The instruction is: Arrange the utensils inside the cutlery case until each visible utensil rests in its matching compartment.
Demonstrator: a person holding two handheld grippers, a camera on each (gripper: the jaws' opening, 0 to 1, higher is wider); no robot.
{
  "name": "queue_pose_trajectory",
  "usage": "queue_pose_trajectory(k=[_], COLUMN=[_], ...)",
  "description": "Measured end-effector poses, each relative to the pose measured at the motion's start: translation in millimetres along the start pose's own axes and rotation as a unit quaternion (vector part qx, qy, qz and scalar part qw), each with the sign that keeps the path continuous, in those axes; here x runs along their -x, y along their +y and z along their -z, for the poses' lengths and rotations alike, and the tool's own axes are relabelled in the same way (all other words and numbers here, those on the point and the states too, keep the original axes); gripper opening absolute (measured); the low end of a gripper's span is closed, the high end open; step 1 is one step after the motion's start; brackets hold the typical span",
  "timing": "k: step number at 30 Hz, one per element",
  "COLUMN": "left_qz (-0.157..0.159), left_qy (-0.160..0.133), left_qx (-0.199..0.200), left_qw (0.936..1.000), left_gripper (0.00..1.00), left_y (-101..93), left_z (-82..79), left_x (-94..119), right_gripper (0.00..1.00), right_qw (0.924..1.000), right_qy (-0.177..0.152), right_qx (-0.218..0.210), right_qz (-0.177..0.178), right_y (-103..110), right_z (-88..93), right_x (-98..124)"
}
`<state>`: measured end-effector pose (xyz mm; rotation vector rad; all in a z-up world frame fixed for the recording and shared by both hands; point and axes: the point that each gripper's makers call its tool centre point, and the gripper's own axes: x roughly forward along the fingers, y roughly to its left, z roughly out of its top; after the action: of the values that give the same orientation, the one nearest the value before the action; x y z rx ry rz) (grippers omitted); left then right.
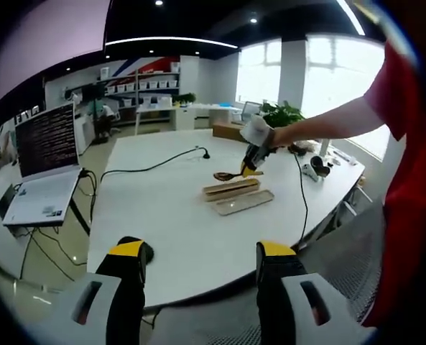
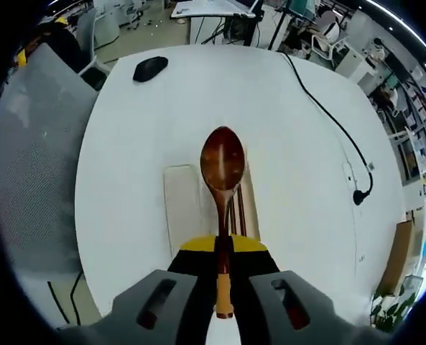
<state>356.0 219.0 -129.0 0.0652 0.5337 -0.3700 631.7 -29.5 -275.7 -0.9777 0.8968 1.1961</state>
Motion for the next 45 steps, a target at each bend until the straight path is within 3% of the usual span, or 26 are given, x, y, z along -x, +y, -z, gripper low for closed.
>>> queue_pose_trajectory(k=[13, 25, 27, 33, 39, 45], left_qz=[-0.015, -0.017, -0.016, -0.014, -0.010, -0.013], left_qy=[0.025, 0.028, 0.031, 0.026, 0.030, 0.028], left_qx=[-0.011, -0.023, -0.025, -0.030, -0.039, -0.049], left_qw=[0.9995, 0.9992, 0.9991, 0.9991, 0.9987, 0.9983], left_gripper=[0.66, 0.67, 0.67, 0.67, 0.67, 0.67], left_y=[8.2, 15.1, 15.2, 15.8, 15.0, 20.8], left_z=[8.6, 0.0, -1.6, -8.6, -6.2, -9.4], left_x=[-2, -13, -16, -19, -19, -15], right_gripper=[0.01, 0.01, 0.01, 0.02, 0.02, 0.02], right_qw=[0.9990, 0.9977, 0.9973, 0.9963, 0.9972, 0.9964], right_qy=[0.028, 0.039, 0.042, 0.054, 0.049, 0.061], right_qx=[0.020, 0.027, 0.048, 0.059, 0.042, 0.036], right_qz=[-0.030, -0.048, -0.035, -0.034, -0.039, -0.046], right_y=[-13, -11, -14, -15, -12, -8], right_z=[6.4, 11.7, 12.2, 13.3, 10.2, 18.4], right_x=[-34, -54, -58, -65, -68, -68])
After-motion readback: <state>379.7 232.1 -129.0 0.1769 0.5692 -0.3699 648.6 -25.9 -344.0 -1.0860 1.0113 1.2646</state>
